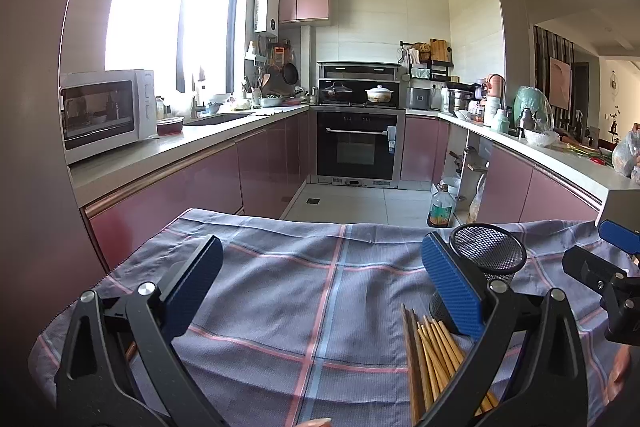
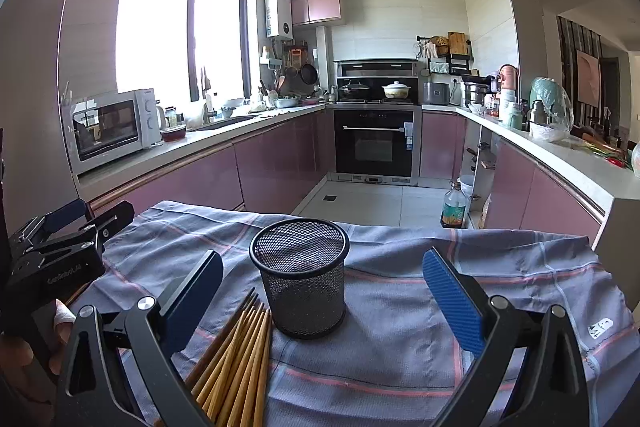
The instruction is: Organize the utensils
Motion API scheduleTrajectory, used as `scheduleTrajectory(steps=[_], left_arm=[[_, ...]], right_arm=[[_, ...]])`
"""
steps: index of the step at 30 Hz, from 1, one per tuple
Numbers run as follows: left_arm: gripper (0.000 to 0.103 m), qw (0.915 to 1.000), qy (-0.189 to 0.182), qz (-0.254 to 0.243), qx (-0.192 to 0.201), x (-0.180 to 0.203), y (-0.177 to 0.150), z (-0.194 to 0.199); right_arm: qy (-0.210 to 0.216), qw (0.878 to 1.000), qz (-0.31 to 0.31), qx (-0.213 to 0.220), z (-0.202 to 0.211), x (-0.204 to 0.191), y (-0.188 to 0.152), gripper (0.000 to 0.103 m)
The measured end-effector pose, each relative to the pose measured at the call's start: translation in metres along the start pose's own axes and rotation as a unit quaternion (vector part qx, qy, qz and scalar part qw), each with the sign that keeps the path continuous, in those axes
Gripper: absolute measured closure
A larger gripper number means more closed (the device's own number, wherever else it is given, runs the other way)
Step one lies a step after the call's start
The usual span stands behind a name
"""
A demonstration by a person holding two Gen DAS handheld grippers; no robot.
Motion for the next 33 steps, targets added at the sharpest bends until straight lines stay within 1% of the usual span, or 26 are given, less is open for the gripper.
scheduleTrajectory(steps=[11, 17, 19, 21, 22, 24, 25, 27, 28, 30, 31, 33], left_arm=[[0.005, 0.9998, -0.001, 0.006, -0.019, -0.002, -0.003, -0.004], [0.005, 0.9993, -0.011, 0.005, -0.036, 0.0, -0.007, -0.008], [0.005, 0.9987, -0.015, 0.003, -0.048, 0.0, -0.011, -0.011], [0.005, 0.998, -0.021, -0.001, -0.06, 0.0, -0.017, -0.014], [0.005, 0.9977, -0.022, -0.003, -0.064, 0.001, -0.019, -0.015], [0.005, 0.9966, -0.028, -0.011, -0.076, 0.003, -0.025, -0.019], [0.005, 0.9961, -0.032, -0.011, -0.082, 0.003, -0.027, -0.021], [0.006, 0.9944, -0.043, -0.015, -0.096, 0.005, -0.034, -0.026], [0.008, 0.9936, -0.046, -0.019, -0.101, 0.007, -0.037, -0.027], [0.011, 0.9911, -0.055, -0.027, -0.118, 0.011, -0.046, -0.031], [0.013, 0.9896, -0.058, -0.029, -0.129, 0.013, -0.05, -0.035], [0.016, 0.987, -0.058, -0.036, -0.146, 0.016, -0.059, -0.041]], right_arm=[[0.018, 1.0, 0.005, -0.025, -0.006, -0.005, -0.006, 0.006], [0.032, 0.999, 0.008, -0.043, -0.01, -0.009, -0.01, 0.007], [0.041, 0.998, 0.011, -0.053, -0.013, -0.012, -0.013, 0.012], [0.052, 0.996, 0.019, -0.076, -0.018, -0.016, -0.018, 0.02], [0.058, 0.994, 0.022, -0.09, -0.022, -0.018, -0.022, 0.022], [0.068, 0.99, 0.026, -0.121, -0.03, -0.022, -0.031, 0.032], [0.074, 0.987, 0.027, -0.142, -0.035, -0.024, -0.036, 0.035], [0.079, 0.982, 0.027, -0.167, -0.043, -0.027, -0.045, 0.048], [0.081, 0.981, 0.027, -0.176, -0.044, -0.029, -0.047, 0.05], [0.089, 0.977, 0.026, -0.195, -0.05, -0.032, -0.055, 0.059], [0.091, 0.975, 0.023, -0.203, -0.052, -0.032, -0.058, 0.062], [0.097, 0.971, 0.019, -0.218, -0.056, -0.033, -0.062, 0.071]])
Point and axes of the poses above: each gripper's, at about its wrist camera, not at the fingertips, and z roughly against the way its jaws point, x to its right, y to its top, the point moved 1 cm from there along -z, roughly the way its jaws point, and after that the axes turned 10 degrees about x, right-handed, at the moved point
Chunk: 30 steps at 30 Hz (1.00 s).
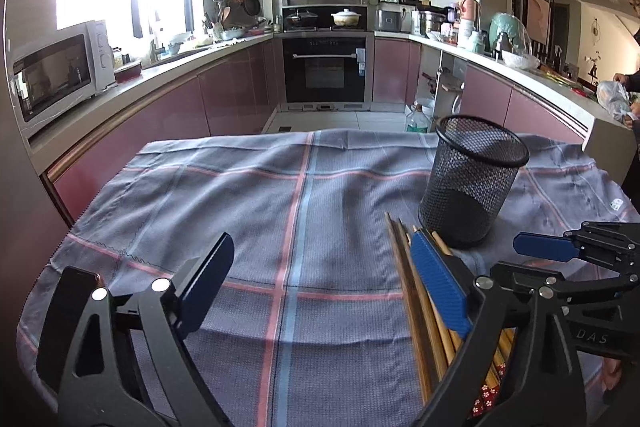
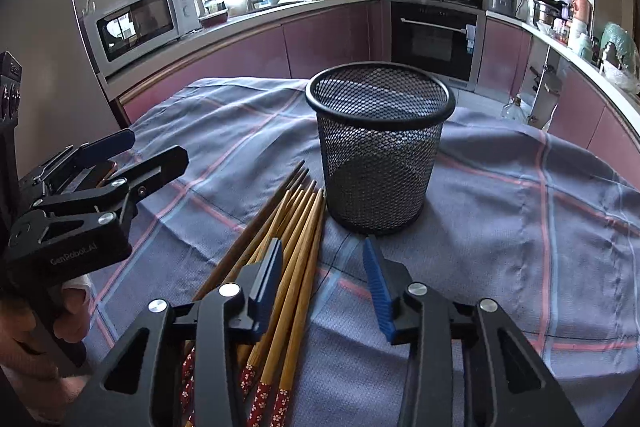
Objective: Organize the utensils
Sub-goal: 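Lower the right tool toward the chopstick bundle while the left tool approaches it too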
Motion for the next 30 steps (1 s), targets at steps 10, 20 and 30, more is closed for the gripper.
scheduleTrajectory(steps=[10, 20, 30], left_arm=[[0.028, 0.999, -0.011, -0.009, -0.042, 0.01, -0.02, -0.02], [0.035, 0.9979, -0.018, -0.008, -0.061, 0.013, -0.025, -0.022], [0.035, 0.9975, -0.016, -0.01, -0.069, 0.013, -0.028, -0.024]], right_arm=[[0.009, 0.999, -0.004, -0.041, -0.006, 0.002, -0.008, 0.08], [0.005, 0.998, -0.001, -0.056, -0.018, 0.0, -0.015, 0.083], [0.018, 0.998, -0.006, -0.059, -0.018, 0.0, -0.015, 0.096]])
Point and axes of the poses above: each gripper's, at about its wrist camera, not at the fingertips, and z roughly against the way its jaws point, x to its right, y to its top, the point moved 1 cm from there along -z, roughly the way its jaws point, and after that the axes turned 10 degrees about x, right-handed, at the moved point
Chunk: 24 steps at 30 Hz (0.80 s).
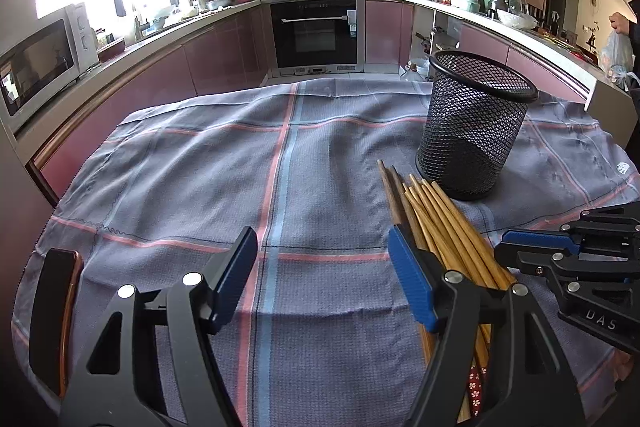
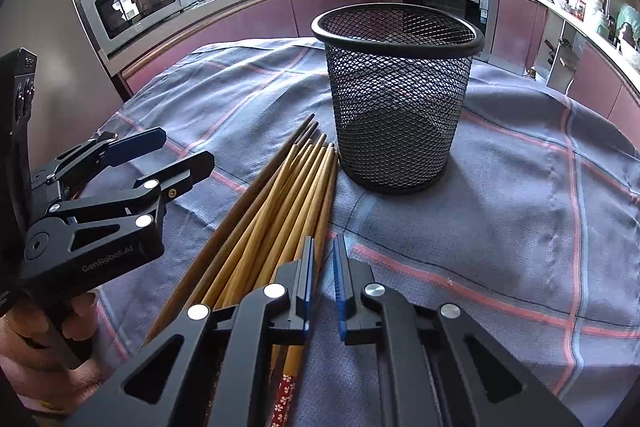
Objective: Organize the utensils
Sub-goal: 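Lower the right tool toward the chopstick bundle while the left tool approaches it too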
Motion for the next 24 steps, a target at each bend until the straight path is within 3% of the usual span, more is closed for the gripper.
scheduleTrajectory(steps=[7, 24], left_arm=[[0.035, 0.9999, -0.008, -0.004, -0.007, 0.001, -0.004, -0.002], [0.037, 0.9985, -0.03, -0.029, -0.035, 0.013, -0.009, -0.012]], right_arm=[[-0.008, 1.0, 0.005, -0.004, 0.0, -0.002, 0.0, 0.092], [-0.01, 1.0, 0.019, -0.022, -0.013, -0.007, 0.002, 0.095]])
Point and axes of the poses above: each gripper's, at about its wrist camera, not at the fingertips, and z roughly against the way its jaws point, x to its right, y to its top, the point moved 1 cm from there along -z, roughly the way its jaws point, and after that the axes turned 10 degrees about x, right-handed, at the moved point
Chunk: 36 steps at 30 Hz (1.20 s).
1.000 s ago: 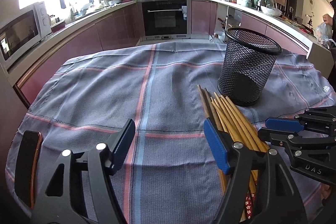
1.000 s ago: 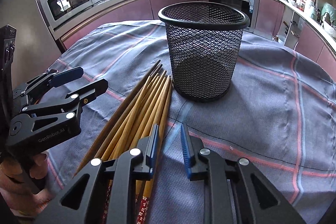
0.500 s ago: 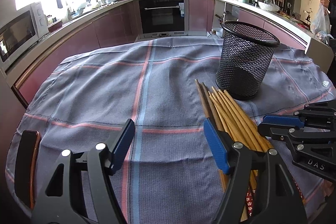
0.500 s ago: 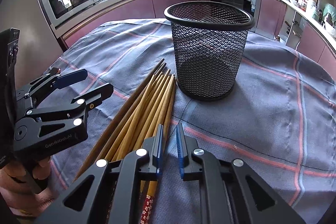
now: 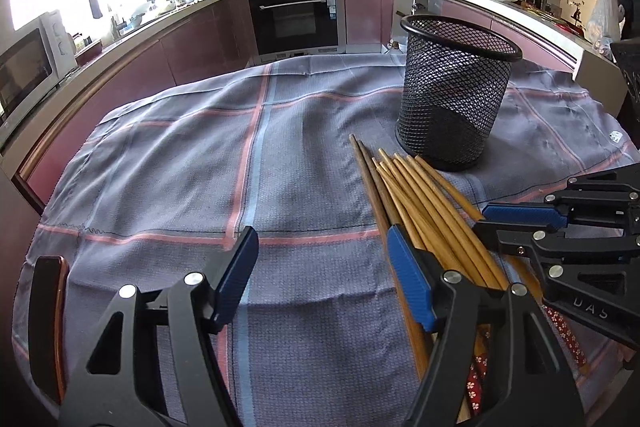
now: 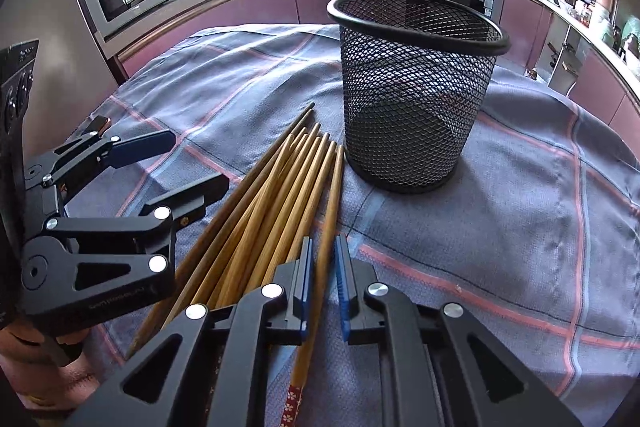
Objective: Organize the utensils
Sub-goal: 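Lower the right tool toward the chopstick bundle while the left tool approaches it too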
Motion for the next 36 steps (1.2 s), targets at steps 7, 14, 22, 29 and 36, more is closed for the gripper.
scheduleTrajectory(steps=[7, 14, 22, 29, 36], left_arm=[[0.061, 0.9994, -0.014, 0.016, -0.028, -0.005, -0.004, -0.012], [0.069, 0.9994, -0.016, 0.009, -0.029, -0.005, -0.004, -0.014], [0.068, 0.9995, -0.014, 0.001, -0.029, -0.004, -0.003, -0.014], [0.069, 0.9994, -0.016, 0.003, -0.03, -0.003, -0.002, -0.015], [0.067, 0.9994, -0.018, 0.011, -0.029, -0.006, -0.002, -0.016]], right_arm=[[0.006, 1.0, -0.012, 0.004, 0.002, 0.003, -0.001, 0.096], [0.006, 1.0, -0.01, 0.005, 0.003, 0.005, 0.001, 0.097], [-0.012, 1.0, 0.021, 0.0, -0.004, -0.005, 0.005, 0.096], [-0.001, 1.0, 0.006, 0.001, -0.004, 0.001, 0.006, 0.097], [-0.002, 1.0, 0.001, 0.002, -0.001, 0.005, 0.007, 0.097]])
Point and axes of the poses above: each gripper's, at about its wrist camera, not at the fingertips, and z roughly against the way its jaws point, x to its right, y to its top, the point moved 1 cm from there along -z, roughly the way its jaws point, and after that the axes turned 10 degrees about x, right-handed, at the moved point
